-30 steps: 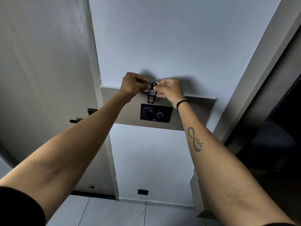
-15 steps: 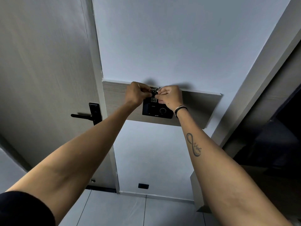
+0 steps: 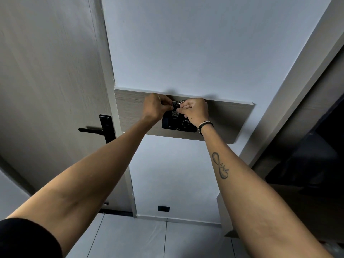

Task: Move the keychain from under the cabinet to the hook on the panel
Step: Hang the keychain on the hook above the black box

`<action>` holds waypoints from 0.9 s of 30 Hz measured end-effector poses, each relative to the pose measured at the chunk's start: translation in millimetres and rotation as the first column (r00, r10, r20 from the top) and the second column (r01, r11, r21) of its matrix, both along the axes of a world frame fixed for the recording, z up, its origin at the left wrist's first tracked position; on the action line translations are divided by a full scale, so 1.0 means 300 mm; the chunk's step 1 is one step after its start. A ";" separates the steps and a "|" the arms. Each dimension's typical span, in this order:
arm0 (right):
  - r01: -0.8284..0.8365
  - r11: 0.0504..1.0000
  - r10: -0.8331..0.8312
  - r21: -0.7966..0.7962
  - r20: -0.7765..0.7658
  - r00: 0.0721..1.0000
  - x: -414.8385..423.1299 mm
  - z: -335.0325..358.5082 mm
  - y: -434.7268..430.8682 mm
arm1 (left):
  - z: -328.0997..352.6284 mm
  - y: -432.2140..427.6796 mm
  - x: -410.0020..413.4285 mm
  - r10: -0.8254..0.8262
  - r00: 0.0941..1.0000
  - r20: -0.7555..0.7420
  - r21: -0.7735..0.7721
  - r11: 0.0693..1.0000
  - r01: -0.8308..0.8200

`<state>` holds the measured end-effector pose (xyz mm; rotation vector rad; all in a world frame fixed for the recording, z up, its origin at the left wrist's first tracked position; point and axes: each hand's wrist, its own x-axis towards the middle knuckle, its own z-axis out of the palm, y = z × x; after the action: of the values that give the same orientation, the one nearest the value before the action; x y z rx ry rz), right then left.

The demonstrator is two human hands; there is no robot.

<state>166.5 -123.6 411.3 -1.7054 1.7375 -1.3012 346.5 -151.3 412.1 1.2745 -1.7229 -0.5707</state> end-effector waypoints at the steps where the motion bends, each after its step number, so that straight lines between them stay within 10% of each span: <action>1: -0.005 1.000 0.005 0.000 0.004 1.000 0.001 0.002 0.002 | 0.001 0.002 0.001 -0.001 1.000 -0.002 0.000 1.000 0.001; 27: 0.077 0.997 -0.077 -0.019 -0.033 0.996 0.020 -0.022 0.005 | -0.010 0.039 -0.002 0.026 0.999 0.028 -0.014 1.000 -0.025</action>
<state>172.5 -122.2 404.5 -1.6952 1.8328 -1.3316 345.7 -139.7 409.1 1.2986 -1.7286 -0.5271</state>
